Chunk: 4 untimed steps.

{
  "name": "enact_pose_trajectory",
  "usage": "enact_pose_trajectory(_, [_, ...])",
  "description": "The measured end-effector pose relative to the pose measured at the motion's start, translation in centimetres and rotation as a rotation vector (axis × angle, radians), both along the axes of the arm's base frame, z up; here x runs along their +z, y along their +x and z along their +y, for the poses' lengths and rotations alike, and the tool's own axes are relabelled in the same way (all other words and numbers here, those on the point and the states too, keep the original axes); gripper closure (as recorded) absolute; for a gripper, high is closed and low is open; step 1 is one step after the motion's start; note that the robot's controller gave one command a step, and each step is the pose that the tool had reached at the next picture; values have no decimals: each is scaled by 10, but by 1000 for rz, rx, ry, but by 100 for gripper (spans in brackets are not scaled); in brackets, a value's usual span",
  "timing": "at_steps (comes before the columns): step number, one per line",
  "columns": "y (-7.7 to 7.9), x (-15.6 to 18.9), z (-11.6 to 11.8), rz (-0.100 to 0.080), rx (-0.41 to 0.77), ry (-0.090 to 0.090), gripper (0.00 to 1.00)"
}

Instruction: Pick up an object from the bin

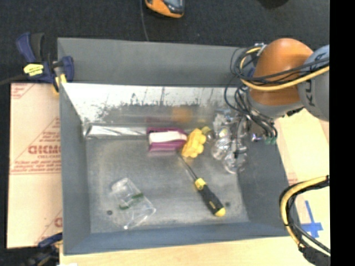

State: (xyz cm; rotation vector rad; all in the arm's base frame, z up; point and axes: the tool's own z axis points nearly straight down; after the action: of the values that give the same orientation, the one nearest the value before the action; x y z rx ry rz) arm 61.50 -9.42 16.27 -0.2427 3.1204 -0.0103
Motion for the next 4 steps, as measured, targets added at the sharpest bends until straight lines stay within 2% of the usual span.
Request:
enact_pose_trajectory(1, [6, -27, 5, -9, 105, -3, 0])
enact_pose_trajectory(2, [-25, -73, -33, -11, 26, 3, 0])
enact_pose_trajectory(3, [-2, 0, 7, -10, 121, -2, 0])
enact_pose_trajectory(4, [17, 19, -2, -11, -38, 1, 0])
